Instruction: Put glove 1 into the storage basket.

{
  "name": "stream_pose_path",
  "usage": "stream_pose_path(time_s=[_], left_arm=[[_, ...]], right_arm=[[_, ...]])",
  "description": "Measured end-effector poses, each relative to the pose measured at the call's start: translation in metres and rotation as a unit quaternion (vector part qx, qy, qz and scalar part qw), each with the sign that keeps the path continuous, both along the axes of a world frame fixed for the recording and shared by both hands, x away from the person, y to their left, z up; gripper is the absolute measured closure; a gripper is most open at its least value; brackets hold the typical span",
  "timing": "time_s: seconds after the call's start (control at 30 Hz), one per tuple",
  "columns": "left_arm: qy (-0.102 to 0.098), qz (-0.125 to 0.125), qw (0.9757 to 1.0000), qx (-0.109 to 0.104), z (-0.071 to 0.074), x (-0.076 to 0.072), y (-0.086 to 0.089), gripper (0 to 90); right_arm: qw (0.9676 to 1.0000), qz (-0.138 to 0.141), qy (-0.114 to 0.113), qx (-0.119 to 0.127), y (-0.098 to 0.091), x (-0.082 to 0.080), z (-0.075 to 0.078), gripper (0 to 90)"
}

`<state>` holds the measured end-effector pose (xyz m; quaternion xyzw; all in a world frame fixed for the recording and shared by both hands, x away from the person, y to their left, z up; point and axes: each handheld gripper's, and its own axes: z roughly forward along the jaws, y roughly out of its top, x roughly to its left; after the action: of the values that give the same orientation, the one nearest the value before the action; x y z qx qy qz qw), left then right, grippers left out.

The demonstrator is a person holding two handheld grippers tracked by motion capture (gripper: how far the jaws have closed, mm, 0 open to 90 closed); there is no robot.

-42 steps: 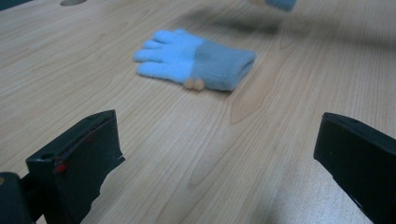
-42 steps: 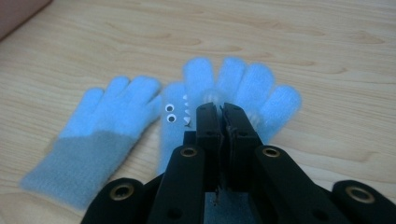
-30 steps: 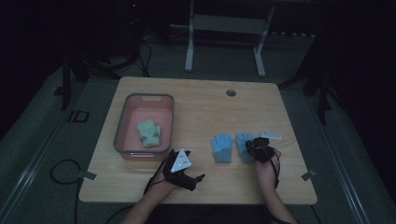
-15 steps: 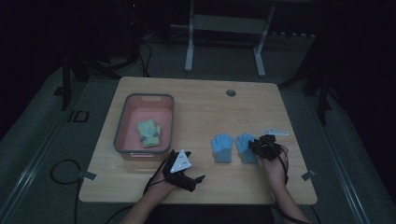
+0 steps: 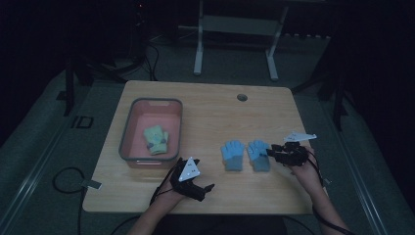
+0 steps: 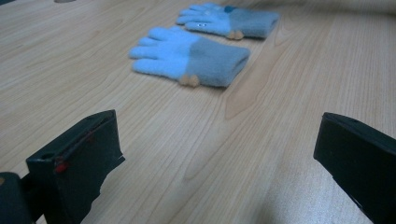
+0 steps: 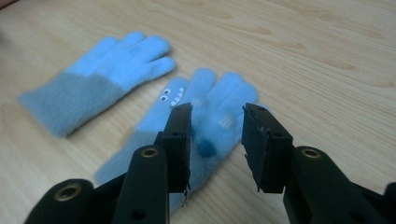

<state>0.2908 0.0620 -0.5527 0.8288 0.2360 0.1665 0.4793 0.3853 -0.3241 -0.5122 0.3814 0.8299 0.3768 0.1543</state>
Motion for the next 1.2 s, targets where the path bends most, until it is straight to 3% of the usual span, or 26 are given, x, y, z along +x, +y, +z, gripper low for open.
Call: stream_pose_path(time_s=[0.07, 0.2, 0.37, 0.47, 0.67, 0.83, 1.03, 1.2], left_arm=[[-0.002, 0.001, 1.0000, -0.001, 0.000, 0.000, 0.001, 0.4], [-0.003, 0.003, 1.0000, 0.000, 0.000, 0.000, 0.001, 0.4], [-0.003, 0.003, 1.0000, 0.001, 0.000, 0.000, 0.001, 0.5], [-0.003, 0.002, 1.0000, 0.001, 0.000, 0.000, 0.002, 0.5], [-0.005, 0.003, 1.0000, 0.002, -0.001, 0.001, 0.002, 0.5], [-0.004, 0.005, 1.0000, 0.002, -0.001, 0.001, 0.002, 0.5], [-0.003, 0.006, 1.0000, 0.003, -0.001, 0.001, 0.002, 0.5], [-0.005, 0.004, 1.0000, 0.003, -0.001, 0.001, 0.002, 0.4]], right_arm=[[0.9997, 0.023, 0.011, -0.002, 0.001, 0.004, -0.003, 61.9], [0.9992, 0.036, 0.017, -0.008, 0.010, 0.009, -0.012, 60.8], [0.9990, 0.035, 0.026, -0.008, 0.017, 0.015, -0.022, 59.9], [0.9986, 0.032, 0.029, -0.029, 0.021, 0.017, -0.030, 59.6], [0.9990, 0.023, 0.009, -0.037, 0.024, 0.011, -0.036, 65.7], [0.9990, 0.010, 0.007, -0.044, 0.028, 0.006, -0.035, 81.0], [0.9988, -0.022, 0.011, -0.042, 0.031, 0.004, -0.030, 84.8], [0.9986, -0.045, -0.001, -0.026, 0.026, 0.001, -0.012, 85.1]])
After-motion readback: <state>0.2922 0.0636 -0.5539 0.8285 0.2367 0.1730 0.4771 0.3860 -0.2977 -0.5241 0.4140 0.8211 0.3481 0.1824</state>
